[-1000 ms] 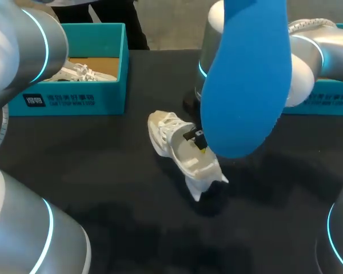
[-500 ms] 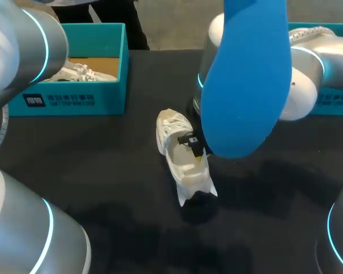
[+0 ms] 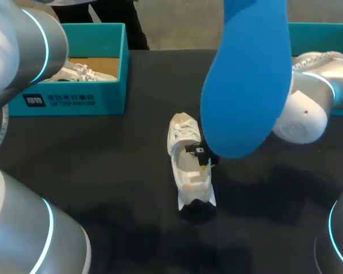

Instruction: Take the shoe out of the shoebox, open the shoe tongue, remove and reinsert the insole, then place the shoe into the shoebox

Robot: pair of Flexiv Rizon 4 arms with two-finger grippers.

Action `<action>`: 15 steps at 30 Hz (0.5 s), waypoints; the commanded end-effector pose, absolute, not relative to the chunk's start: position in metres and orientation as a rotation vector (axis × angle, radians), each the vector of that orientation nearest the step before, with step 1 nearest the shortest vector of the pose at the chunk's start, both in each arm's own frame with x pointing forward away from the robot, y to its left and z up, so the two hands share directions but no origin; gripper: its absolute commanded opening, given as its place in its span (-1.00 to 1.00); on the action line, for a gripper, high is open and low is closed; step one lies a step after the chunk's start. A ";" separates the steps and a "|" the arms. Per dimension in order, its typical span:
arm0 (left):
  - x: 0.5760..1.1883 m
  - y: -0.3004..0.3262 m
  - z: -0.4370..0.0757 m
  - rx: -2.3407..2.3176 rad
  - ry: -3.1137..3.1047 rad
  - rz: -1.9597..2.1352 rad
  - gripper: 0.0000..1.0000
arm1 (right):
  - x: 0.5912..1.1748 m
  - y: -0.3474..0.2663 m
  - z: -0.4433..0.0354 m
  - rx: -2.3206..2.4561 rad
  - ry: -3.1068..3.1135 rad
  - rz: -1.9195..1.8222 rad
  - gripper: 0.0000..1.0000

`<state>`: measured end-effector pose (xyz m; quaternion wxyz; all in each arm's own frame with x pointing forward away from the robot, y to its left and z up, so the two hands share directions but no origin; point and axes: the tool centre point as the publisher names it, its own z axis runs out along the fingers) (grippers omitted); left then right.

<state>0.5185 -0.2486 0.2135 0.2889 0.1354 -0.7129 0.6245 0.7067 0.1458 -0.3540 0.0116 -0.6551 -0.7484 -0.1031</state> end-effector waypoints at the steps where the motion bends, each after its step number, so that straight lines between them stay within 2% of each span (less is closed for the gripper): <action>1: 0.519 -0.249 0.213 0.363 -1.903 1.667 -1.00 | 0.707 0.140 -0.362 -2.032 -2.306 -0.342 -1.00; 15: 0.519 -0.249 0.213 0.363 -1.903 1.667 -1.00 | 0.708 0.138 -0.382 -2.048 -2.234 -0.299 -1.00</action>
